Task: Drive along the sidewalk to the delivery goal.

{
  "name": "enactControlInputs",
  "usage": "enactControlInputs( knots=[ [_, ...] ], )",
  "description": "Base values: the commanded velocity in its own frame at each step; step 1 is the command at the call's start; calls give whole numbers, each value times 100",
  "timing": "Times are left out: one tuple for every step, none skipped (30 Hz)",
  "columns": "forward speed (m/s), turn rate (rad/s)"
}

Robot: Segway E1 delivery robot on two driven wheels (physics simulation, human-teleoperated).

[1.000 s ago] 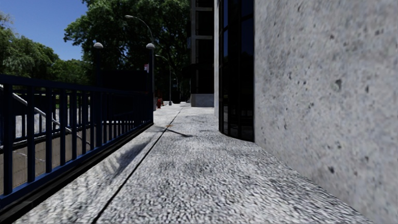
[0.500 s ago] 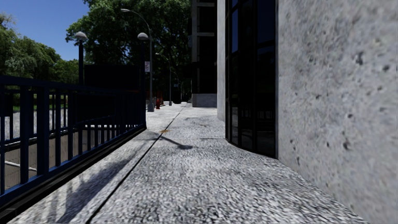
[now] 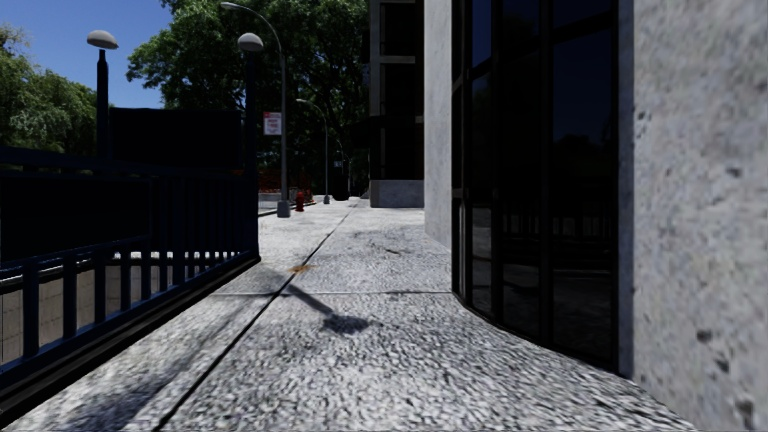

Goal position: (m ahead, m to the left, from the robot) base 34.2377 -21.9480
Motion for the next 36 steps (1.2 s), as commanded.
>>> enactControlInputs(
  knots=[
    [200, 18],
    [200, 21],
    [200, 21],
    [200, 22],
    [200, 16],
    [200, 3],
    [200, 0],
    [200, 0],
    [200, 0],
    [200, 0],
    [200, 0],
    [200, 0],
    [200, 0],
    [200, 0],
    [200, 0],
    [200, 0],
    [200, 0],
    [200, 0],
    [200, 0],
    [200, 0],
    [200, 0],
    [200, 0],
    [200, 0],
    [200, 0],
    [200, 0],
    [200, 0],
    [200, 0],
    [200, 0],
    [200, 3],
    [200, 30],
    [200, 44],
    [200, 48],
    [200, 40],
    [200, 40],
    [200, 1],
    [200, 0]
  ],
)
